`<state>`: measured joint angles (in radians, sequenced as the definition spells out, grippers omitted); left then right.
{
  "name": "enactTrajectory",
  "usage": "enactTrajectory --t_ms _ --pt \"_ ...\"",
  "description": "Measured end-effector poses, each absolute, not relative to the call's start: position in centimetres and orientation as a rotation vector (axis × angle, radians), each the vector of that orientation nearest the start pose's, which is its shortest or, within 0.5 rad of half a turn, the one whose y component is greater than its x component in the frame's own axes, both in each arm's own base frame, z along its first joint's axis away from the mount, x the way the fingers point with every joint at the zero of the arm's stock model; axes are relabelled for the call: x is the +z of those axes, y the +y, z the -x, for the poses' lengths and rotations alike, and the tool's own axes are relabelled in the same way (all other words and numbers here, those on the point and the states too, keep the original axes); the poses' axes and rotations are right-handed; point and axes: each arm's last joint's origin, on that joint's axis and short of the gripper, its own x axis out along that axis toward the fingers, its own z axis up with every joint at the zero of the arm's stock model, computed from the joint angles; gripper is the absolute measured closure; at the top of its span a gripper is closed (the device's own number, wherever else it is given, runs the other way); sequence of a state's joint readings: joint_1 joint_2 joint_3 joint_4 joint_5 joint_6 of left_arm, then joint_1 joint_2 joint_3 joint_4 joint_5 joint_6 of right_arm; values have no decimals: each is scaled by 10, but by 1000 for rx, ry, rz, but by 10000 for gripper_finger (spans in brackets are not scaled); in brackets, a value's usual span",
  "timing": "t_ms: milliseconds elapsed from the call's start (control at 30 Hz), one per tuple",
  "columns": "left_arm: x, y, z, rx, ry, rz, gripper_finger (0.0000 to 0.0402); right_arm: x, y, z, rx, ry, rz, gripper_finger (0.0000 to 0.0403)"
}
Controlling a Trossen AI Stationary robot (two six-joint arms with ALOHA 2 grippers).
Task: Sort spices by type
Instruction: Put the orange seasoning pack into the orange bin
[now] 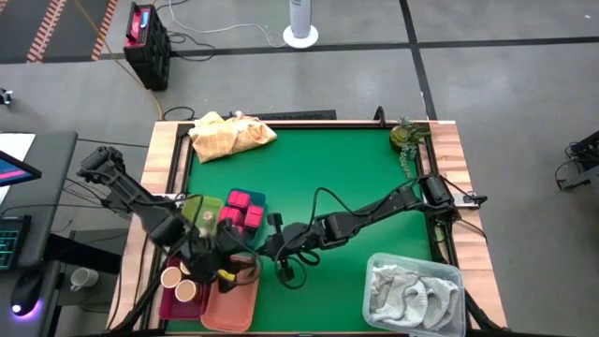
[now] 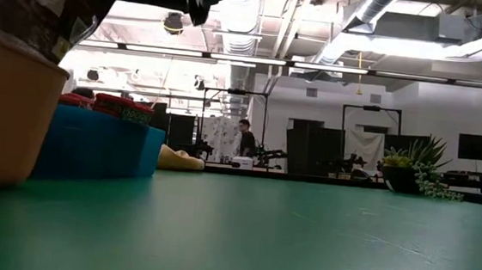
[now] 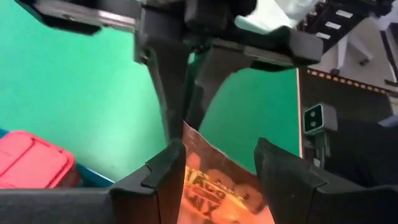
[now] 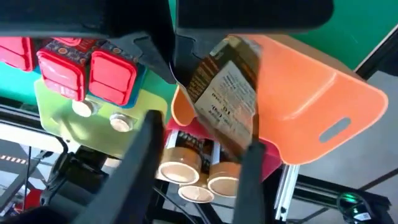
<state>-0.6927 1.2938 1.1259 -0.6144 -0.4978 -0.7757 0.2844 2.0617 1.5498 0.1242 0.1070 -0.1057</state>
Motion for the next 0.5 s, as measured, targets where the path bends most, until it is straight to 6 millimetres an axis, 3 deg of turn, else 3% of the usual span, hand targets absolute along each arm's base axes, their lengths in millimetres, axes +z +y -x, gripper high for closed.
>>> enactTrajectory --t_ms 500 --pt "299 -151 -203 176 792 280 222 236 129 -460 136 343 180 383"
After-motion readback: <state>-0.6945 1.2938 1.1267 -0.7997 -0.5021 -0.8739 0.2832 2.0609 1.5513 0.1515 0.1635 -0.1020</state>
